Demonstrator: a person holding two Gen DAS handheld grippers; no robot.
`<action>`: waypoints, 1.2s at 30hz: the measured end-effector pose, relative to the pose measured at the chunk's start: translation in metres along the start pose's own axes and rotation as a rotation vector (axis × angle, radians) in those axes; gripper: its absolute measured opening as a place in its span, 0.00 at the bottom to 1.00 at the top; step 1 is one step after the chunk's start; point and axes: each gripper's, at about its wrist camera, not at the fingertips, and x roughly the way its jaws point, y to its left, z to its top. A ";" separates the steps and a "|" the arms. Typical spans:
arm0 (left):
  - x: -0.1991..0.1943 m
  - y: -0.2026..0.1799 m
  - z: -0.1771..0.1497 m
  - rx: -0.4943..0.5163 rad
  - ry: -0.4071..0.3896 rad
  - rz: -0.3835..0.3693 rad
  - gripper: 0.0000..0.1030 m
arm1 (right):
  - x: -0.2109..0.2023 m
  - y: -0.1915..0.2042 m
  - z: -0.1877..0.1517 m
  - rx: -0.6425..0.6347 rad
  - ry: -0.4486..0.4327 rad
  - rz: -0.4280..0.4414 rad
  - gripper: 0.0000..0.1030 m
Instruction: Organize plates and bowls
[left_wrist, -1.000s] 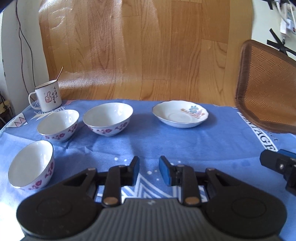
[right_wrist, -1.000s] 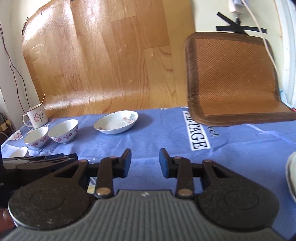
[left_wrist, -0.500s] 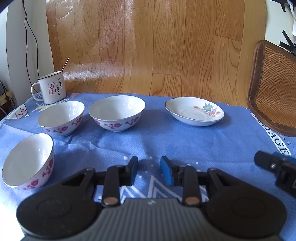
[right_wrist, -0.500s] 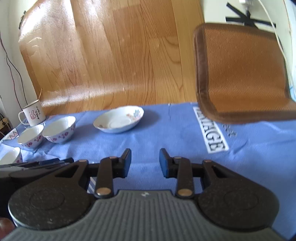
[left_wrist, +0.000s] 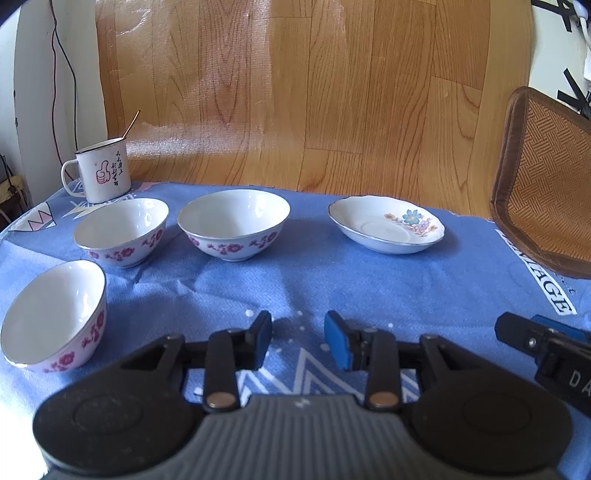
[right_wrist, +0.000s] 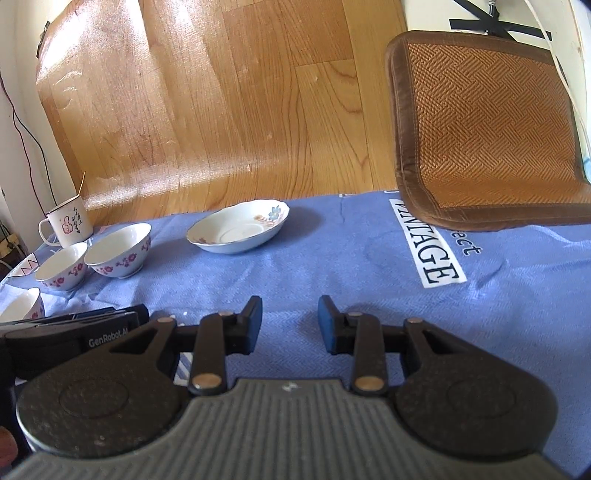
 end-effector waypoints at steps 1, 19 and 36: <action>0.000 0.002 0.000 -0.010 -0.003 -0.008 0.33 | 0.000 -0.001 0.000 0.001 0.000 0.001 0.36; 0.000 0.005 0.000 -0.040 -0.009 -0.034 0.42 | 0.001 -0.001 0.000 0.004 0.003 0.000 0.36; -0.003 0.008 -0.001 -0.056 -0.026 -0.043 0.47 | 0.032 -0.016 0.032 0.121 0.065 -0.006 0.36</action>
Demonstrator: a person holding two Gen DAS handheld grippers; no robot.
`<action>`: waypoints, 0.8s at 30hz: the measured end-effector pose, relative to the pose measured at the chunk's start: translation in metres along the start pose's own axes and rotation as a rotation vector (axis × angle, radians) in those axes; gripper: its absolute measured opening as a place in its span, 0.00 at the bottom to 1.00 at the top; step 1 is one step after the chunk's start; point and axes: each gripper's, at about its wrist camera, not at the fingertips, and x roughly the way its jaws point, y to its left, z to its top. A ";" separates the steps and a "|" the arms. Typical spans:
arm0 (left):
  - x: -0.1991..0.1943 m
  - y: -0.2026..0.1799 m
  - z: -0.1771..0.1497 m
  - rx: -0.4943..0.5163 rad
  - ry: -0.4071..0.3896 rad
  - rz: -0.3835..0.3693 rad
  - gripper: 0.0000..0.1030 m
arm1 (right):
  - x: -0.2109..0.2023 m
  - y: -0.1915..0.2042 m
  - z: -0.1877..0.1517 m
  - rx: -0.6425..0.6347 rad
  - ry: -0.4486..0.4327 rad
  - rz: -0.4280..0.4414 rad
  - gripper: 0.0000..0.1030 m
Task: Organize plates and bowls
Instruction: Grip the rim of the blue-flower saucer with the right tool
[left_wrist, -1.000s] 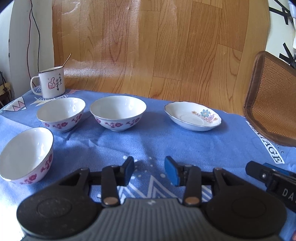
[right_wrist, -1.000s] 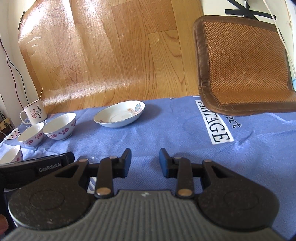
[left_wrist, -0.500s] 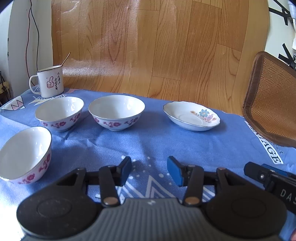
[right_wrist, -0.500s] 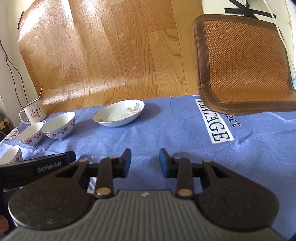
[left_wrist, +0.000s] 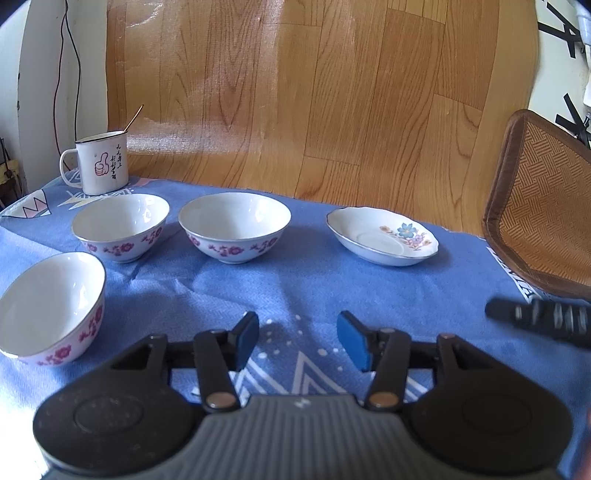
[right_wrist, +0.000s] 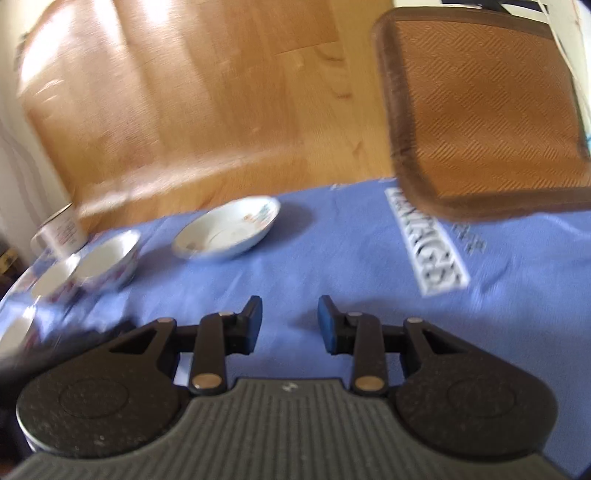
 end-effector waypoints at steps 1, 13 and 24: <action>0.000 0.000 0.000 0.000 -0.003 -0.001 0.47 | 0.007 -0.002 0.011 0.032 0.009 0.015 0.36; 0.000 0.001 0.000 -0.016 -0.013 -0.010 0.47 | 0.098 0.008 0.064 0.166 0.135 0.114 0.36; 0.001 0.004 0.001 -0.040 -0.015 -0.008 0.47 | 0.091 0.003 0.053 0.206 0.208 0.101 0.08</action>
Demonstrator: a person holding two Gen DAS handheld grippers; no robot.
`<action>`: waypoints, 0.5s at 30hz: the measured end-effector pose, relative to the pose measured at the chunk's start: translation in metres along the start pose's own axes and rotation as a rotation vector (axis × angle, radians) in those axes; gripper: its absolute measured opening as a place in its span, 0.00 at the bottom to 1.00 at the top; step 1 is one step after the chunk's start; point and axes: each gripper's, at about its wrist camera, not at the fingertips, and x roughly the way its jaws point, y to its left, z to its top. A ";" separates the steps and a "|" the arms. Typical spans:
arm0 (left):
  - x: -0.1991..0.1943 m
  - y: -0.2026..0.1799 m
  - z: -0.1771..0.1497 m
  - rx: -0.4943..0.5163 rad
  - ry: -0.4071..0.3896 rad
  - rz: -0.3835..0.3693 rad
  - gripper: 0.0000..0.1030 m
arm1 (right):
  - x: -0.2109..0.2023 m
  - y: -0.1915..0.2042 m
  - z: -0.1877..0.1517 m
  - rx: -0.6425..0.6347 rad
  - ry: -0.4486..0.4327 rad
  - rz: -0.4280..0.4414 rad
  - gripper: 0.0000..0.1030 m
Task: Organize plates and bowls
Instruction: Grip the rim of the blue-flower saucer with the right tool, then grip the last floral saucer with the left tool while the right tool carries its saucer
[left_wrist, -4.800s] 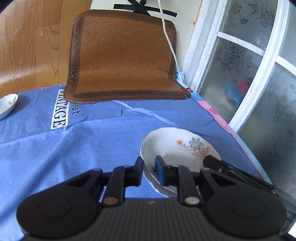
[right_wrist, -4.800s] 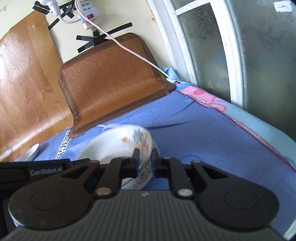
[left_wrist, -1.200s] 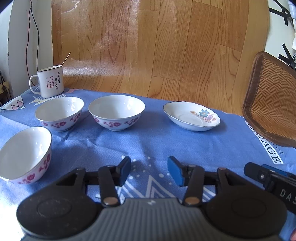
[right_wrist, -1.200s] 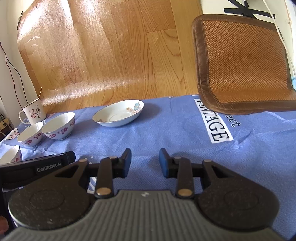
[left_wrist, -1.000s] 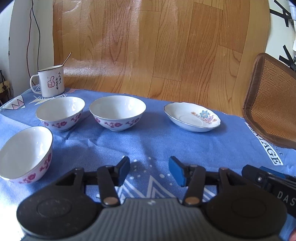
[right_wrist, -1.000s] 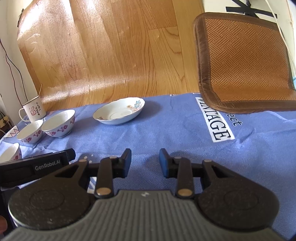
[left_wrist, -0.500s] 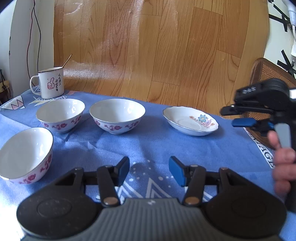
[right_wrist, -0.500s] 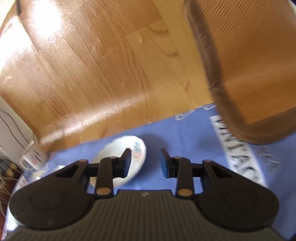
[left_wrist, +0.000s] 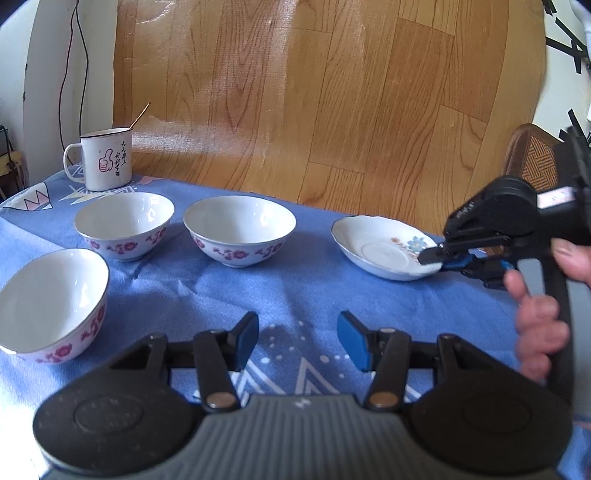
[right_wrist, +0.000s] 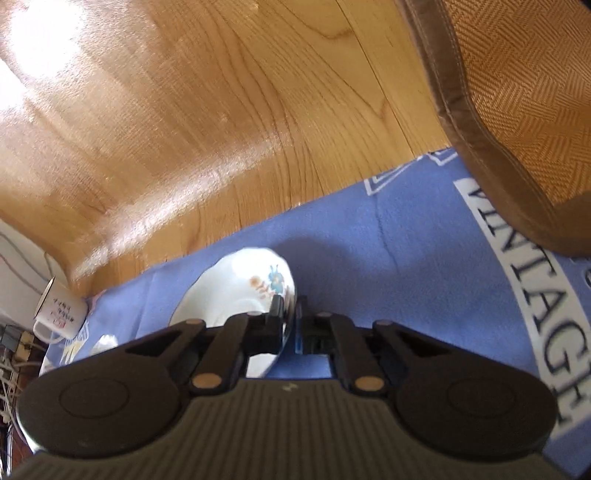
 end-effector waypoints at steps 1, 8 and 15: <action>0.000 0.001 0.000 -0.003 0.000 -0.001 0.47 | -0.009 -0.001 -0.004 -0.011 0.000 0.010 0.09; -0.005 0.009 0.000 -0.040 -0.026 -0.038 0.54 | -0.074 -0.020 -0.046 -0.048 -0.020 0.047 0.09; -0.015 0.011 -0.001 -0.026 -0.068 -0.137 0.57 | -0.116 -0.049 -0.089 -0.043 -0.033 0.050 0.20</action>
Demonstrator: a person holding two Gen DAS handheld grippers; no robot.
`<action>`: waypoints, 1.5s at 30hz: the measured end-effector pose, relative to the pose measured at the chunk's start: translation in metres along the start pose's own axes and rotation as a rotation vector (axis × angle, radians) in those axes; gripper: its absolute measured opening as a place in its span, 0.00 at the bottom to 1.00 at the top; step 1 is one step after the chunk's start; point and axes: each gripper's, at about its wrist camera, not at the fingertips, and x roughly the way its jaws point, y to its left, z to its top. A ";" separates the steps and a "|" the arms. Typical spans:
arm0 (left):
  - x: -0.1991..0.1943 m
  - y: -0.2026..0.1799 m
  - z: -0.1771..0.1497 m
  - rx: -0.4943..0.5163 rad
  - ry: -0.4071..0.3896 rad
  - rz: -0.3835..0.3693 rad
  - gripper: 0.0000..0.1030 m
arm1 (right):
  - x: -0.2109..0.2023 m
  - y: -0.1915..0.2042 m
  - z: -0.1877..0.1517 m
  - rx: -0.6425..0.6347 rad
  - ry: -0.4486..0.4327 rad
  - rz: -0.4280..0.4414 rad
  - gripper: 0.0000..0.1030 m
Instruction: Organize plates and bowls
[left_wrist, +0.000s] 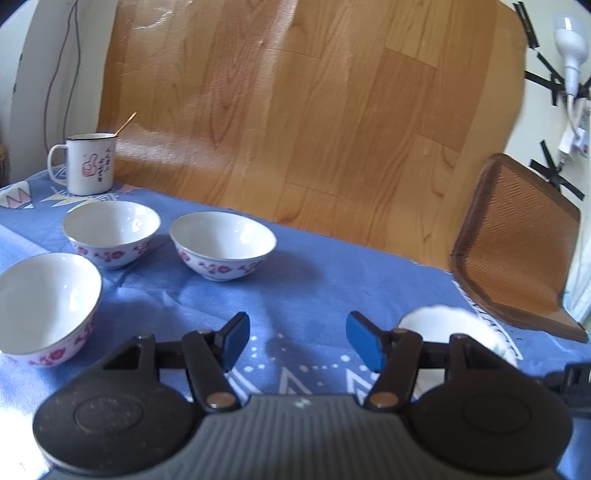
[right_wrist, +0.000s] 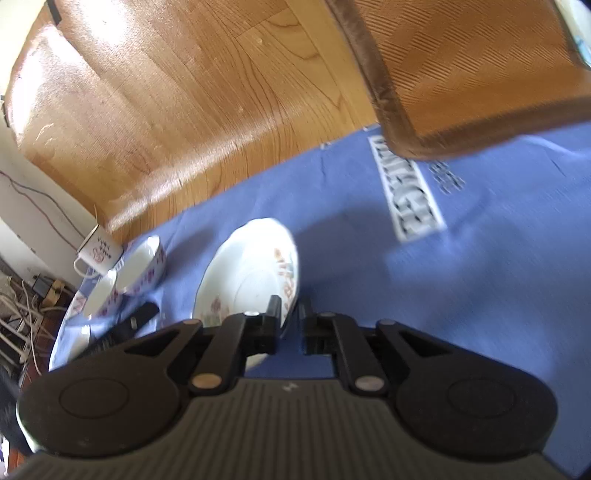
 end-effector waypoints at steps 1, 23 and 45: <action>-0.002 -0.003 -0.001 0.014 -0.003 -0.007 0.56 | -0.003 -0.001 -0.004 -0.010 -0.015 -0.011 0.26; 0.023 -0.073 -0.008 0.092 0.221 0.037 0.50 | 0.001 -0.014 -0.002 -0.066 -0.163 0.022 0.36; 0.018 -0.081 -0.022 0.158 0.127 -0.031 0.18 | 0.007 -0.003 -0.008 -0.160 -0.161 -0.036 0.14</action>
